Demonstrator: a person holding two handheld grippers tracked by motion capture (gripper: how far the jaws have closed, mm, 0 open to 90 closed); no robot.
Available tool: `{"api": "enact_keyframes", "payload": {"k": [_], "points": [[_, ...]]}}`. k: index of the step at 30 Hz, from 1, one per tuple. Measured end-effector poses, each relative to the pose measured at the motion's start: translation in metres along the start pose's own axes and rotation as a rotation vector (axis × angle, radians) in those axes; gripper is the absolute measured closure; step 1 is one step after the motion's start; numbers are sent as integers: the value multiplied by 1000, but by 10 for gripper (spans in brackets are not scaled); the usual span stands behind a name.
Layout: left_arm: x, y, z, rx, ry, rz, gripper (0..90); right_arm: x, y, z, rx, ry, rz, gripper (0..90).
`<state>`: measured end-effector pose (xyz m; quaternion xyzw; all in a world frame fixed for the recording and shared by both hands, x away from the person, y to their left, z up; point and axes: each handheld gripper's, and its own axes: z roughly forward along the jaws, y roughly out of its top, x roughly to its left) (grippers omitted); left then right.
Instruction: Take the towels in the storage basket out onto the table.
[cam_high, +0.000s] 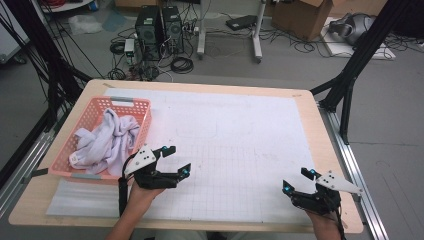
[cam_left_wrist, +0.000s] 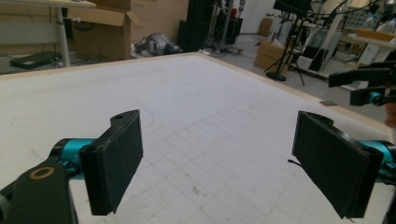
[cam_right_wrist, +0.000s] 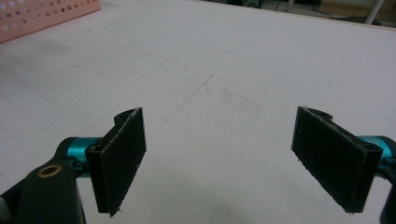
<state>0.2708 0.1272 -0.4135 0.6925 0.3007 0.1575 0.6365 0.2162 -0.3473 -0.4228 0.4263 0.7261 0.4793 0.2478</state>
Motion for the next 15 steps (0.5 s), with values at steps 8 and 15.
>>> {"api": "enact_keyframes", "payload": {"k": [8, 15], "points": [[-5, 22, -1, -12, -37, 18, 167, -1, 1, 2, 2, -1, 5, 164], [6, 51, -8, -26, -13, 35, 170, 0, 1, 4, 1, 3, -8, 164]]}}
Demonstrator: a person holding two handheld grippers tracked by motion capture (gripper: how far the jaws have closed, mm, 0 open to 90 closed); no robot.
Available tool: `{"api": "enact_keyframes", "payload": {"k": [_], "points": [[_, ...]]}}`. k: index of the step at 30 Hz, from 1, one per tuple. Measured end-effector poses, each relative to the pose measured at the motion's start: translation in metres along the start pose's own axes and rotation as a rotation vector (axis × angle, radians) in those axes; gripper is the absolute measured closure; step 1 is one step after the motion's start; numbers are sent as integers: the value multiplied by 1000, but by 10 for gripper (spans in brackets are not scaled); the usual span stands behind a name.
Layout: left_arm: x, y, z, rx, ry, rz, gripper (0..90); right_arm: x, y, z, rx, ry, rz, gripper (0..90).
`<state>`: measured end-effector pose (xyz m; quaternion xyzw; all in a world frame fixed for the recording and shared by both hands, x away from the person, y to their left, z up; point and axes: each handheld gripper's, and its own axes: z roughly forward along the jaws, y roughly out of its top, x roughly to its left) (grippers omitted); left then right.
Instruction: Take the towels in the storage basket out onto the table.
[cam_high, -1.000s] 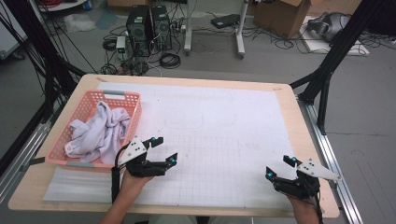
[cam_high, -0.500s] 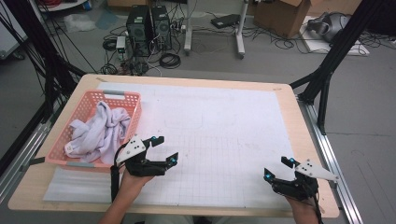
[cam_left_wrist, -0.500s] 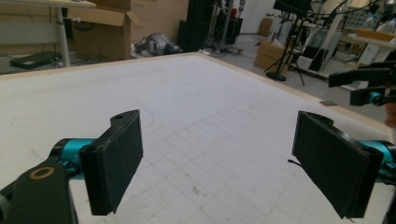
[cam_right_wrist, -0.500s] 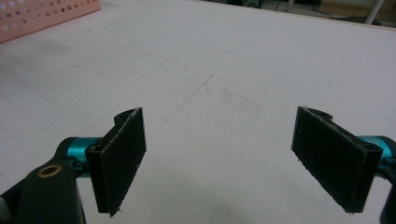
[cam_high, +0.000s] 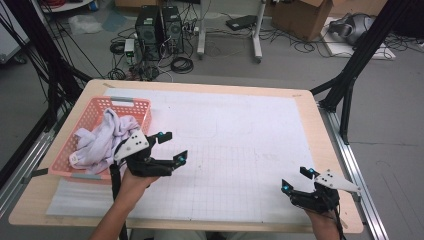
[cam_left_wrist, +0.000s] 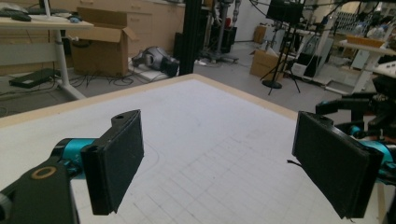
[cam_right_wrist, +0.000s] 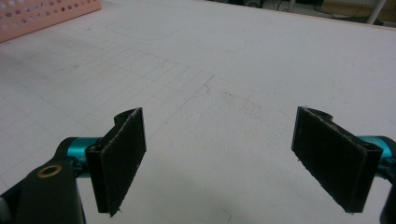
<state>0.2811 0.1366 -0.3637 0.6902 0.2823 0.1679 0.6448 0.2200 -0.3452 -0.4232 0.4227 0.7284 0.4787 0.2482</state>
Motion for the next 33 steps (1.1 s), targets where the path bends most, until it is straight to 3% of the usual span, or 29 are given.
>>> {"api": "enact_keyframes", "payload": {"k": [9, 18, 24, 33], "points": [[29, 26, -15, -3, 42, 2, 170, 0, 0, -1, 3, 0, 9, 164], [60, 23, -39, 46, 123, -18, 166, 0, -1, -2, 2, -2, 5, 164], [82, 28, -57, 63, 210, -36, 166, 1, 0, -1, 7, 7, 5, 164], [119, 24, -76, 143, 350, -56, 166, 2, 0, 4, 22, 13, -6, 164]]}}
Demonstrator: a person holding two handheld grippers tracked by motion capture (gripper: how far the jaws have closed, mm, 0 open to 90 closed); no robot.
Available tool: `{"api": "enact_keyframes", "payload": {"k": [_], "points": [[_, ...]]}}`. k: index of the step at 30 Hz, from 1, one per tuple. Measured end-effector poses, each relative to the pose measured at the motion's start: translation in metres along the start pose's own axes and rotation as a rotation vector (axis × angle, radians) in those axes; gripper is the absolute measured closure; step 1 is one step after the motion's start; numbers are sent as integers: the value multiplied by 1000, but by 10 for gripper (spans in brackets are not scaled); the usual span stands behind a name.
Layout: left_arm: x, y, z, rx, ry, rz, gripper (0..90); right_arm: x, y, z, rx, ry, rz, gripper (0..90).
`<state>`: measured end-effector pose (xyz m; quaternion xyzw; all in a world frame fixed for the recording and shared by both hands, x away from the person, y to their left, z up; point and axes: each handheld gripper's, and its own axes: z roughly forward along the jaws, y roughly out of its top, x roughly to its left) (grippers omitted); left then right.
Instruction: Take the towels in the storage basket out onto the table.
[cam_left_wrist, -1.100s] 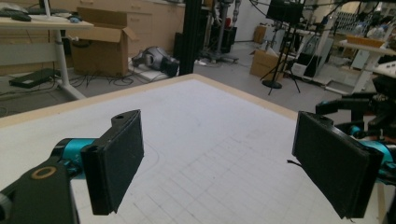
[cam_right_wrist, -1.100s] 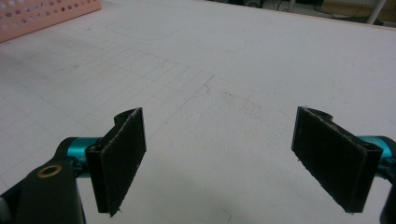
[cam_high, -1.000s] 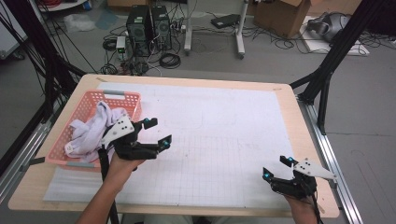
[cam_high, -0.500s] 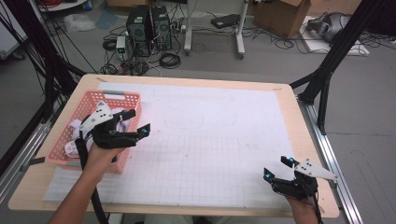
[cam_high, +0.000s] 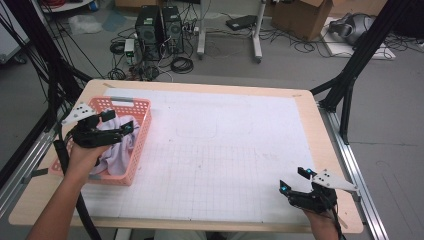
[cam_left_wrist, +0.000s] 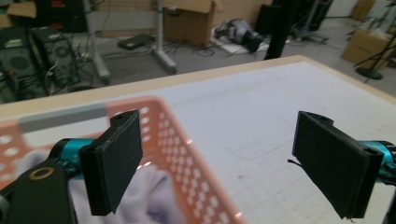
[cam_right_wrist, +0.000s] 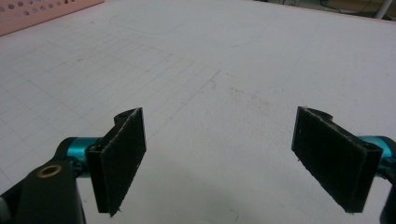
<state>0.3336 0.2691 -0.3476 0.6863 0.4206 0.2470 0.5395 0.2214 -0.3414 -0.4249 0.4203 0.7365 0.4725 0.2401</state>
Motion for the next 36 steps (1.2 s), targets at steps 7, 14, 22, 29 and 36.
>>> {"api": "enact_keyframes", "payload": {"k": [7, 14, 22, 29, 36], "points": [[30, -19, 1, 103, 107, -25, 166, 0, 0, 0, 7, 3, 6, 164], [45, -34, 10, 234, 210, -26, 167, 1, -1, 0, 5, 6, 3, 164], [48, -47, 27, 440, 258, -19, 167, 1, -1, -2, -3, -1, 0, 164], [52, -53, 39, 573, 270, -49, 130, 1, -1, -1, 0, 0, -3, 164], [51, -58, 49, 651, 283, -6, 101, 1, -1, -2, -2, 1, 1, 164]]}}
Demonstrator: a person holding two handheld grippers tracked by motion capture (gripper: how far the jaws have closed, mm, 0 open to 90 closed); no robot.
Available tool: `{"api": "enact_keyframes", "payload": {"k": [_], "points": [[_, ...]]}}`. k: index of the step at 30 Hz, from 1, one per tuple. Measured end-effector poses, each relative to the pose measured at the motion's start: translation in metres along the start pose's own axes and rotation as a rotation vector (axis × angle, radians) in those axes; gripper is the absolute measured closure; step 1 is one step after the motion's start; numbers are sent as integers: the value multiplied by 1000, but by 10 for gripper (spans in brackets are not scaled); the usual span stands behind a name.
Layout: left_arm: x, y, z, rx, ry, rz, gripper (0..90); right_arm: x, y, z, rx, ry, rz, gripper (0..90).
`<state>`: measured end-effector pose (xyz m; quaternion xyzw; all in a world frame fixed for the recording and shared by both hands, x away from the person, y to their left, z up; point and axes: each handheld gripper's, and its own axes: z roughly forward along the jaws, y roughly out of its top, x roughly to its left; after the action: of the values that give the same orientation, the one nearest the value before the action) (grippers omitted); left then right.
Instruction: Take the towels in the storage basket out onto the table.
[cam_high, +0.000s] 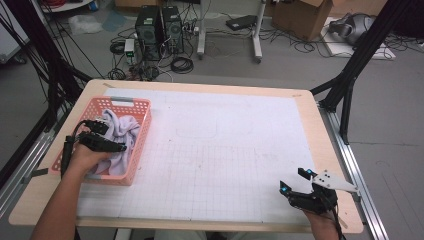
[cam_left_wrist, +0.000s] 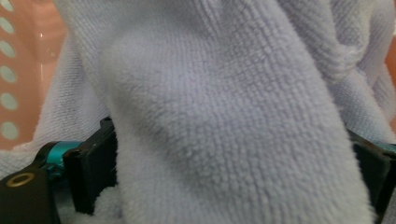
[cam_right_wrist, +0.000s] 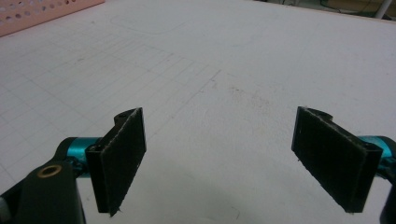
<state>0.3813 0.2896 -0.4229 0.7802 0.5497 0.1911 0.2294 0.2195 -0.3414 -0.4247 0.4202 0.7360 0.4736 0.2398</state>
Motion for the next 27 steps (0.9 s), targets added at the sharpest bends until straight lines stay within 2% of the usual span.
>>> {"api": "enact_keyframes", "payload": {"k": [4, 8, 11, 12, 13, 15, 17, 20, 27], "points": [[-2, 1, 2, 30, 4, 30, 97, 0, 0, 1, 4, 1, 2, 164], [-1, 2, 2, 35, -22, 26, 154, 1, 1, 1, 3, 4, 3, 164], [-1, 3, -1, 37, -42, 44, 281, 1, 1, 1, 0, 4, -1, 164], [-1, 3, -2, 38, -50, 59, 391, 1, 1, 1, 2, 1, -1, 164], [-2, 4, -3, 38, -55, 77, 391, 1, 1, 1, 2, 1, -1, 164], [-3, 4, -5, 39, -62, 102, 501, 0, 1, 1, -1, -1, 0, 164], [-4, 5, -5, 38, -57, 110, 568, 0, 1, 0, -2, -2, 0, 165], [-3, 3, -7, 15, -64, 92, 604, 0, 1, 0, -4, -5, 0, 165], [4, 2, -16, -87, -115, 12, 625, -1, 1, -2, -8, -10, 6, 165]]}}
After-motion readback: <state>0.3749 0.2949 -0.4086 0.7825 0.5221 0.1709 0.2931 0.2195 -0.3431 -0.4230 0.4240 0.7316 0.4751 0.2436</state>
